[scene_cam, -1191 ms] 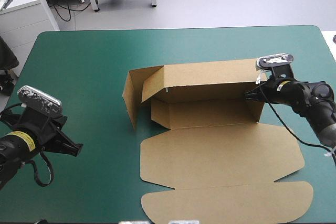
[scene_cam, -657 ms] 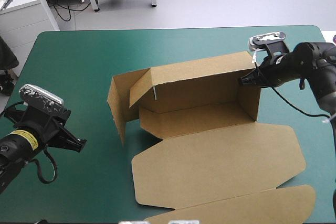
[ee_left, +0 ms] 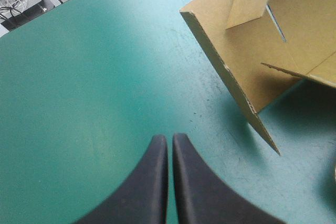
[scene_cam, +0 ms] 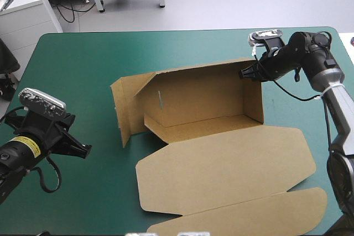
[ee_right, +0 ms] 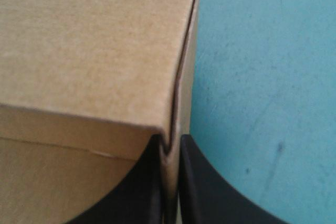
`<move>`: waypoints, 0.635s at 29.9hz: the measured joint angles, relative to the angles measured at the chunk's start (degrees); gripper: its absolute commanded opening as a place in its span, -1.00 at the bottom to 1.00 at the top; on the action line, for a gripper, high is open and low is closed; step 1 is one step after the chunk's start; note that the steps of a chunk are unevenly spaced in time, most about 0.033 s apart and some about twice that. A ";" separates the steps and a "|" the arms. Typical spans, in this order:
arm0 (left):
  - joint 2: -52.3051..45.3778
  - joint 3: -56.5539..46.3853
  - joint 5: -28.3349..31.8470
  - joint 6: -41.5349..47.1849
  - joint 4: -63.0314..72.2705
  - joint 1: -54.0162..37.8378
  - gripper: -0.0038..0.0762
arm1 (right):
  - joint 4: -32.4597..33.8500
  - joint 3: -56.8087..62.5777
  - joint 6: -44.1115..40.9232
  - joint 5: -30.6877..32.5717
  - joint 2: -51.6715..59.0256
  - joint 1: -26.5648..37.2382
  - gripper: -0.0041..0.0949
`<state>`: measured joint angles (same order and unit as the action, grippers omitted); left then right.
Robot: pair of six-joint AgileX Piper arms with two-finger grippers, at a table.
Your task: Fold the box
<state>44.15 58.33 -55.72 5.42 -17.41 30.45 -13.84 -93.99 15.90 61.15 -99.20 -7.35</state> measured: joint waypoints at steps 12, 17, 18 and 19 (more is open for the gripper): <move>0.00 0.00 0.00 0.03 0.05 0.00 -0.88 | -0.35 -0.23 1.23 -3.47 -2.79 -0.05 0.63; 0.00 0.00 0.00 0.03 -0.15 0.00 -0.88 | -0.35 -2.63 1.27 -0.67 -2.72 -0.05 0.63; 0.00 0.00 0.00 0.03 -0.41 0.00 -0.88 | -0.35 -3.34 1.40 0.17 -2.51 -0.05 0.63; 0.00 0.00 0.00 0.03 -0.58 0.00 -0.88 | -0.35 -3.82 1.39 0.72 -2.35 -0.05 0.63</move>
<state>44.15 58.33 -55.72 5.45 -17.99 30.45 -14.19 -97.82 17.29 61.87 -101.54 -7.41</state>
